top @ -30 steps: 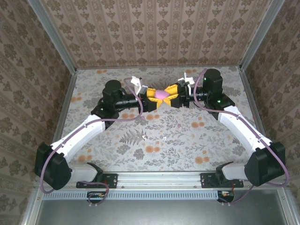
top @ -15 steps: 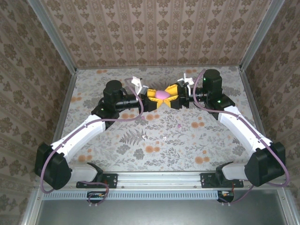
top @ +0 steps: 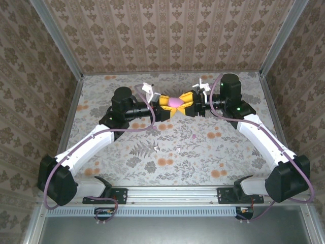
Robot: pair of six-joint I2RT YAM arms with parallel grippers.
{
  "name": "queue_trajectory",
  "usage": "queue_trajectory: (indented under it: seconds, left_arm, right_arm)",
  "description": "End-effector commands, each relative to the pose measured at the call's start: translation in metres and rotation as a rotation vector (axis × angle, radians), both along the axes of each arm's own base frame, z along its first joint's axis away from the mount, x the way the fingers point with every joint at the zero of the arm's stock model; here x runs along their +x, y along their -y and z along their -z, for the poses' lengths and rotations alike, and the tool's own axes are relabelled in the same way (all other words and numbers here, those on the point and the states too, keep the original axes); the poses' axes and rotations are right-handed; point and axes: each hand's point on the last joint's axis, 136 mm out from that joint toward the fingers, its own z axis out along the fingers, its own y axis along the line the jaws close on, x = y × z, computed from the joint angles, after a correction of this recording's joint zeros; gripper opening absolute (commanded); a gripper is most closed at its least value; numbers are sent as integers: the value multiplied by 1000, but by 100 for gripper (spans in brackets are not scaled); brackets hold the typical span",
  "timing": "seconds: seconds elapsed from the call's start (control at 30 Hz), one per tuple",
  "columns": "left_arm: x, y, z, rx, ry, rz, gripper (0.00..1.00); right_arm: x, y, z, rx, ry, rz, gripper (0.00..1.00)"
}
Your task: Insert the wireless bluetooth earbuds into the charging case
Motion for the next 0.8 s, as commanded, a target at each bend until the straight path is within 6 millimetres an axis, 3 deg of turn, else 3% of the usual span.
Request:
queue_trajectory:
  seconds: [0.0, 0.27, 0.77]
  left_arm:
    - [-7, 4, -15, -26, 43, 40, 46]
    - [-7, 3, -14, -20, 42, 36, 51]
    - [-9, 4, -14, -13, 47, 47, 41]
  right_arm:
    - [-3, -1, -9, 6, 26, -28, 37]
    - [-6, -1, -8, -1, 32, -45, 37]
    - [-8, -1, -6, -17, 35, -47, 39]
